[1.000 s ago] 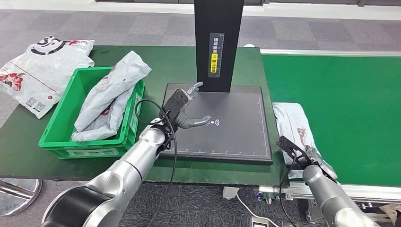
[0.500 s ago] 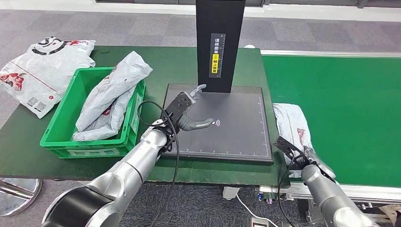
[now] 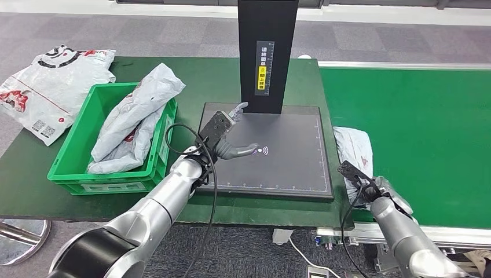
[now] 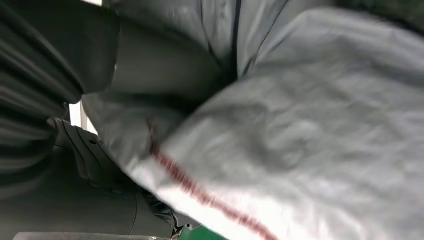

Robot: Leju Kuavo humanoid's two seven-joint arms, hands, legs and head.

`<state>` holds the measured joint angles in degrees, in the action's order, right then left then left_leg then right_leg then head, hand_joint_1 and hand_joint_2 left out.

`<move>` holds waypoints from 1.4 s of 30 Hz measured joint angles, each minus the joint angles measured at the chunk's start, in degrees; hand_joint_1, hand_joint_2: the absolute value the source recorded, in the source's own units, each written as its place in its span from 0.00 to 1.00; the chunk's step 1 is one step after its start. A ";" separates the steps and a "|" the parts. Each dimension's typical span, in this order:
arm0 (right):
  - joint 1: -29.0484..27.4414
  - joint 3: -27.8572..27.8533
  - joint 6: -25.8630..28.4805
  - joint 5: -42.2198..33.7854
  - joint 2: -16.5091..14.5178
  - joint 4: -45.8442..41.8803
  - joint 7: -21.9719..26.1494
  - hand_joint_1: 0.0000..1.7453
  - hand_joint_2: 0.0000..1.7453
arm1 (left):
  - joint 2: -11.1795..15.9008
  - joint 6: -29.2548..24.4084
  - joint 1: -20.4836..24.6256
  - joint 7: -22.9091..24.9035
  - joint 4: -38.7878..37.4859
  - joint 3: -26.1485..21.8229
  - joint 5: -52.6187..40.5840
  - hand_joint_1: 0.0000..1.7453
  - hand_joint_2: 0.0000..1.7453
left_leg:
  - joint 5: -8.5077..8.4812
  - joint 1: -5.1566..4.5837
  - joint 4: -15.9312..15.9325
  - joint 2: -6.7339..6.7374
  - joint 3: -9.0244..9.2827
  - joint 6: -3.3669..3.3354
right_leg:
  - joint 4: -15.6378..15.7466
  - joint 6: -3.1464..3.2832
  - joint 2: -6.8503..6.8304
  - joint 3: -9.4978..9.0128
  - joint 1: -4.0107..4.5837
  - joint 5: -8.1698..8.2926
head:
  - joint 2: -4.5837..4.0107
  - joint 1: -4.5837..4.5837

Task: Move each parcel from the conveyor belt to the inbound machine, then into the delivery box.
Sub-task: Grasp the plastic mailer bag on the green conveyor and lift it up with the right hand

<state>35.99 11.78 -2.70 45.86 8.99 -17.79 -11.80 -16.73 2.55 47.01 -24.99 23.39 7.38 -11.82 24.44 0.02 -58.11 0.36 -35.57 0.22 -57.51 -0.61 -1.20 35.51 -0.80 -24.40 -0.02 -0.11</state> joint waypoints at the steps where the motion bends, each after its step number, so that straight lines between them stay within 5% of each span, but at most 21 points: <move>1: -0.04 0.00 0.96 0.24 -0.01 0.00 0.03 1.00 1.00 | 0.10 -0.57 -0.07 0.37 0.00 0.17 0.32 0.00 1.00 | 0.00 0.00 0.00 -0.01 0.00 0.00 | 0.00 0.00 -0.01 0.00 0.00 -0.01 | 0.00 0.01; 9: 0.00 0.00 15.52 0.37 -0.08 -0.64 3.23 1.00 1.00 | 1.59 -5.06 -0.96 2.49 -0.03 0.43 2.16 0.00 1.00 | 0.01 -0.02 0.01 -0.04 -0.12 0.01 | -0.02 -0.02 -0.03 0.08 -0.02 -0.03 | 0.02 0.01; 21: -0.63 -1.03 25.37 -1.57 0.25 -6.02 10.56 1.00 1.00 | 2.96 -9.23 -1.13 4.63 -0.34 0.43 3.68 0.00 1.00 | 0.01 -0.03 0.01 -0.04 -0.13 0.01 | -0.02 -0.02 -0.03 0.12 -0.03 -0.03 | 0.01 0.01; 31: -6.72 -4.72 26.78 -5.37 2.17 -28.05 14.88 1.00 1.00 | 4.80 -13.02 -1.84 4.93 -0.86 0.44 4.06 0.00 1.00 | 0.04 -0.03 0.01 -0.03 -0.17 0.02 | -0.02 0.00 -0.02 0.18 -0.03 -0.07 | 0.01 0.01; 42: -8.41 -6.10 26.70 -5.49 2.51 -33.87 14.86 1.00 1.00 | 5.16 -13.13 -1.91 4.93 -1.01 0.45 4.06 0.00 1.00 | 0.03 -0.03 0.01 -0.02 -0.17 0.02 | -0.02 0.00 -0.01 0.18 -0.04 -0.06 | 0.00 0.01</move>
<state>27.57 5.68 24.00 40.37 11.50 -51.66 3.07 -11.57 -10.58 45.09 -20.06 22.38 7.82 -7.76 24.47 -0.01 -58.10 0.34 -35.74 0.24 -57.53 -0.62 -1.21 35.69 -0.84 -24.46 -0.02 -0.11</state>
